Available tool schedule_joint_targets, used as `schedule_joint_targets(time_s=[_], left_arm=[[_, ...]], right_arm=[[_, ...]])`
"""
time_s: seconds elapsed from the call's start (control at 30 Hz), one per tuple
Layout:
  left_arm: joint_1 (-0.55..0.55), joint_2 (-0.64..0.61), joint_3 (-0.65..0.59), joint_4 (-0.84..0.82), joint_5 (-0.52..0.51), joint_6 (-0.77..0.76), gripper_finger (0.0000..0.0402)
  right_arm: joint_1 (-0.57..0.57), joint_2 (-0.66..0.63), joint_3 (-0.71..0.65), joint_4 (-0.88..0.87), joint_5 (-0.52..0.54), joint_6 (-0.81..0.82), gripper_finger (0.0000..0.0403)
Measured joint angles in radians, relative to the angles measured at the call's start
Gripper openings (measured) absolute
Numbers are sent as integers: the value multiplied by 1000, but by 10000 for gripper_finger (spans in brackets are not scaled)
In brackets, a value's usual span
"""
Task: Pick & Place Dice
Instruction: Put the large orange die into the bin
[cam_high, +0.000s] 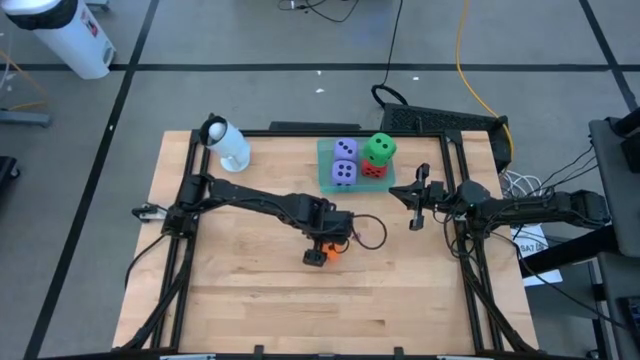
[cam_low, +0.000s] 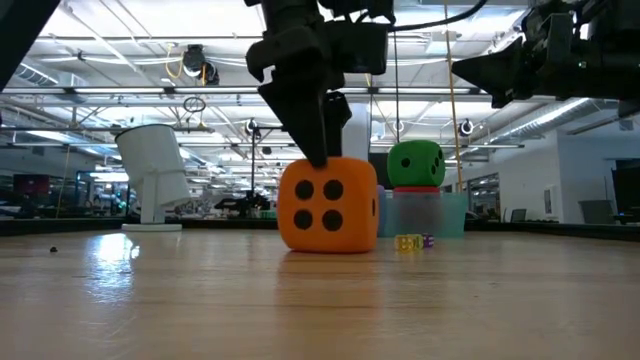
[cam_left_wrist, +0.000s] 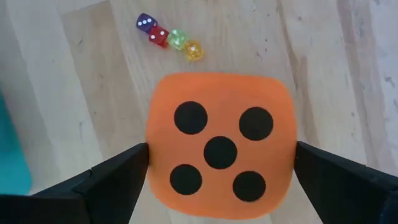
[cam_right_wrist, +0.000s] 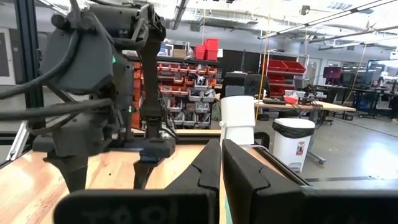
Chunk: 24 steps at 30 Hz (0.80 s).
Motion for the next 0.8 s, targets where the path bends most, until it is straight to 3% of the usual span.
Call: schedule_joint_targets(time_s=[0.8], left_arm=[[-4,107,-18,66,45,-49,400]], right_arm=[[0,0,0,-1,0,0,6]])
